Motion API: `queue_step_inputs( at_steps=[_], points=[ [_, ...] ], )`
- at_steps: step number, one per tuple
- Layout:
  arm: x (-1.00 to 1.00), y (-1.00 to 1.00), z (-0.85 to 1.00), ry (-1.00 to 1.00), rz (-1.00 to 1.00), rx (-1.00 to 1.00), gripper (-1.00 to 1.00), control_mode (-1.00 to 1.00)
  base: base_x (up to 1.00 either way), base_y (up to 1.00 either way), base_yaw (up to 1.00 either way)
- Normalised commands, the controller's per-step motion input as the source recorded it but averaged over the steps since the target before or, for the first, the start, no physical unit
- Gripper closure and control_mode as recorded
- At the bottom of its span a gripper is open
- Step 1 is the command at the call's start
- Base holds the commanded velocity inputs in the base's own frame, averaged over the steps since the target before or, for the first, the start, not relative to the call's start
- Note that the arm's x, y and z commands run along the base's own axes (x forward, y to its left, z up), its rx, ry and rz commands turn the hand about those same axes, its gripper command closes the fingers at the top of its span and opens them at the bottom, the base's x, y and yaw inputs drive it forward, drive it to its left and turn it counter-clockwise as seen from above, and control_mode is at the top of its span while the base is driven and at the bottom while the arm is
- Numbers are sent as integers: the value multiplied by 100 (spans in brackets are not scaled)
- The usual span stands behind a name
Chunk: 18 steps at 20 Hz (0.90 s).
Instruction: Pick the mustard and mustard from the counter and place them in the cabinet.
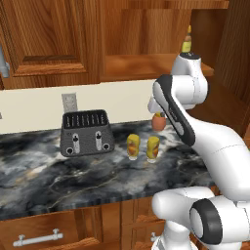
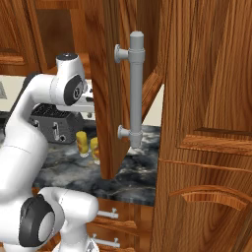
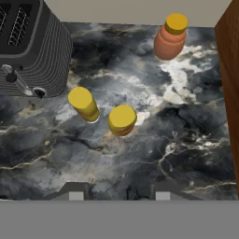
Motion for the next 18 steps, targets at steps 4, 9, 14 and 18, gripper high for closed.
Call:
queue_step_inputs(
  at_steps=[4, 9, 14, 18],
  points=[
    [-22, 0, -1, -2, 0, 0, -100, -100, 0, 0, 0],
    [-36, 0, -7, -5, 0, 0, -100, -100, 0, 0, 0],
    [-30, 0, -13, -3, 0, 0, -100, -100, 0, 0, 0],
    [-23, 0, -15, -1, 0, 0, -100, -100, 0, 0, 0]
  ],
)
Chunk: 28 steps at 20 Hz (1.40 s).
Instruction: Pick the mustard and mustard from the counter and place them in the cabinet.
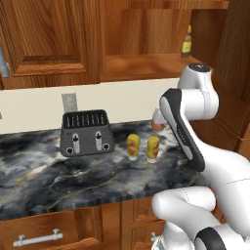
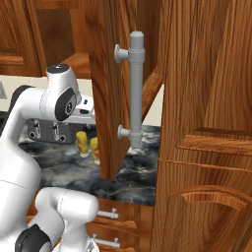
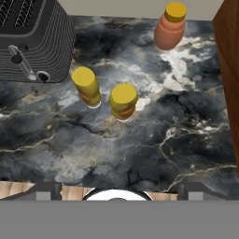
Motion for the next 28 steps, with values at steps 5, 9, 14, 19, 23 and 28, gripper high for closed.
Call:
queue_step_inputs(
  at_steps=[5, 9, 14, 19, 23, 28],
  points=[
    [-1, 1, -14, 0, -3, -1, -100, -100, 0, 0, 0],
    [0, 6, -16, 0, -7, -3, -100, -100, 0, 0, 0],
    [0, 9, -21, 0, -8, -6, -100, -100, 0, 0, 0],
    [2, 7, -24, 0, -6, -2, -100, -100, 0, 0, 0],
    [5, 4, -31, 0, -4, 0, -100, -100, 0, 0, 0],
    [8, 5, -34, -2, -7, -1, -100, -100, 0, 0, 0]
  ],
)
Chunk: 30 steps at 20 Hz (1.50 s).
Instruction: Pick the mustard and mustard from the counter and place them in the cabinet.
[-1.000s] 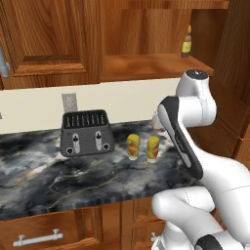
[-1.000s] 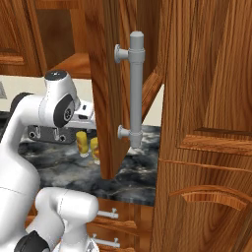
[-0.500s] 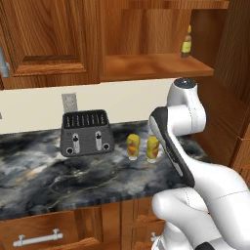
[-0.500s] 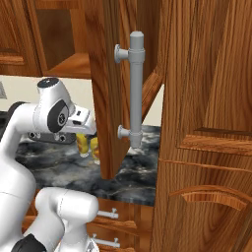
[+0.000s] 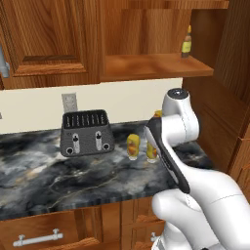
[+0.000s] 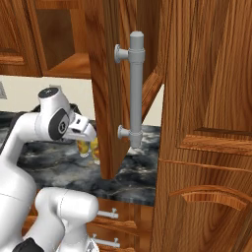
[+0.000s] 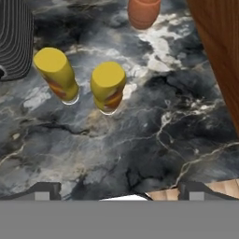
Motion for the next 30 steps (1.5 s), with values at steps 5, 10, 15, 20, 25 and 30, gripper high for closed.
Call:
queue_step_inputs(
  at_steps=[5, 10, 15, 20, 25, 30],
  points=[
    [6, 5, -25, -7, -9, -4, -100, -100, 0, 0, 0],
    [19, 0, -17, 0, -8, -3, -100, -100, 0, 0, 0],
    [17, 0, -9, -1, -6, 0, -100, -100, 0, 0, 0],
    [22, 0, -2, 0, -5, 0, -100, -100, 0, 0, 0],
    [29, 0, -4, 0, -4, 0, -100, -100, 0, 0, 0],
    [30, 0, -7, 0, -4, 0, -100, -100, 0, 0, 0]
  ],
)
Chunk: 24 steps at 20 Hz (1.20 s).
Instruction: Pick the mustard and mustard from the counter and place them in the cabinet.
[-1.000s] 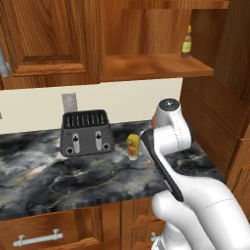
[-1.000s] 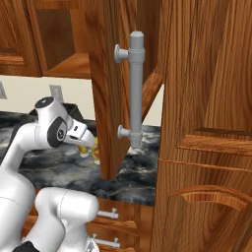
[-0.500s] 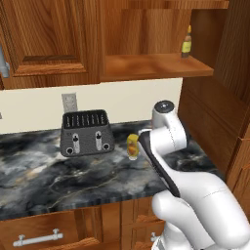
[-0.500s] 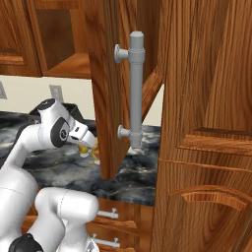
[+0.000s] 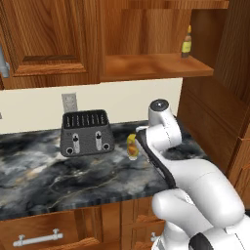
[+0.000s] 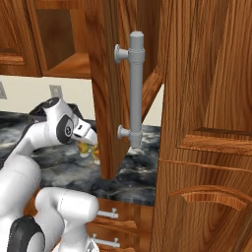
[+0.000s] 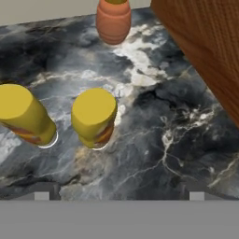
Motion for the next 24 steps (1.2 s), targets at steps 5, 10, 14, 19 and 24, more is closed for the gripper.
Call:
queue_step_inputs(
  at_steps=[5, 10, 14, 19, 24],
  points=[
    [24, 0, -13, 0, -3, 0, -100, -100, 0, 0, 0],
    [27, 0, -18, 0, -3, 0, -100, -100, 0, 0, 0],
    [28, 0, -17, 0, -3, 0, -100, -100, 0, 0, 0],
    [25, 0, -15, 0, -3, 0, -100, -100, 0, 0, 0],
    [17, 0, -11, 0, -2, 0, -100, -100, 0, 0, 0]
  ],
)
